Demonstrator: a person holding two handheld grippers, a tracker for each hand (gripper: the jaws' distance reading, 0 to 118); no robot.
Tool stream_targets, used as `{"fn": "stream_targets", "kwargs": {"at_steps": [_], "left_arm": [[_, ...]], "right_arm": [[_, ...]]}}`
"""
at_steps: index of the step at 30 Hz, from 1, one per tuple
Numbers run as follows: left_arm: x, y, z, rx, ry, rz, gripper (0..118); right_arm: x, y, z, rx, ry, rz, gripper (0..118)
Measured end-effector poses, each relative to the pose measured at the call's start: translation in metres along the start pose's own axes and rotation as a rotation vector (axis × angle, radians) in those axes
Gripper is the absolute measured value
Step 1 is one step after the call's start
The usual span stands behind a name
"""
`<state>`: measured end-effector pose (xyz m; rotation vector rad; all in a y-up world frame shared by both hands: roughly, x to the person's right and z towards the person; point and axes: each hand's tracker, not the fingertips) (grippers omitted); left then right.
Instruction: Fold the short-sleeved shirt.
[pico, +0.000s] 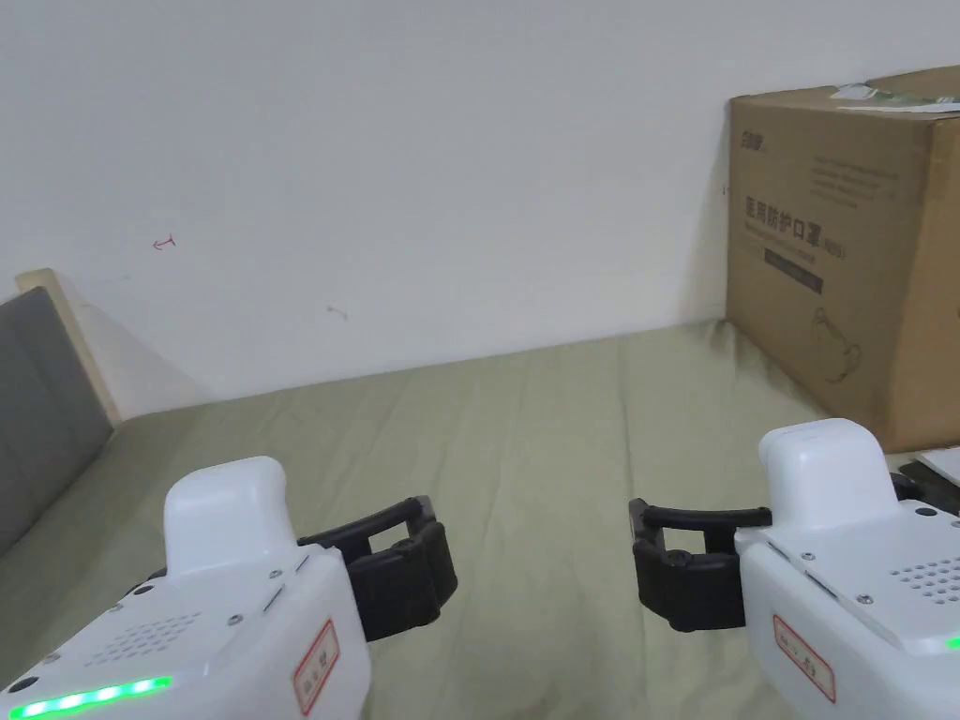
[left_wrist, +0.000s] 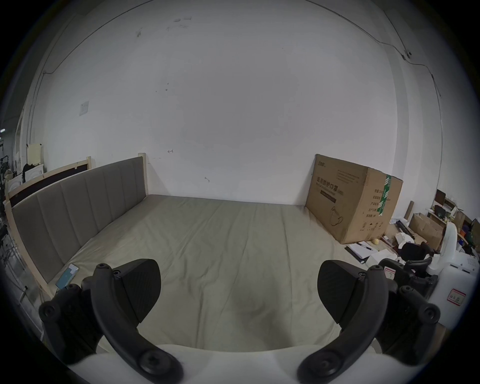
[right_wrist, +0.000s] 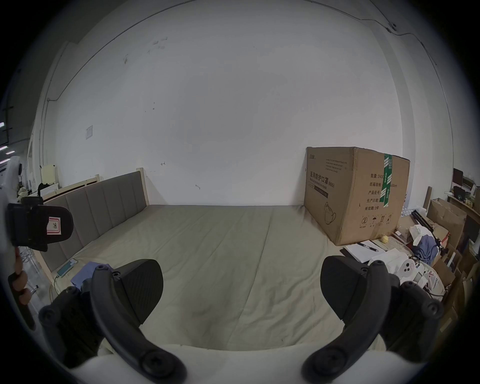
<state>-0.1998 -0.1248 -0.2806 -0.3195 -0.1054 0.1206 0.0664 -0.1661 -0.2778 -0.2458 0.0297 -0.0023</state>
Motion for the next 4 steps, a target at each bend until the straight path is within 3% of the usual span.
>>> {"fn": "stream_targets", "kwargs": {"at_steps": [4], "left_arm": [[0.0,-0.0001,0.0013,0.017,0.022,0.008,118]], "right_arm": [[0.0011,0.0008,0.0006,0.004,-0.001,0.001,118]]}}
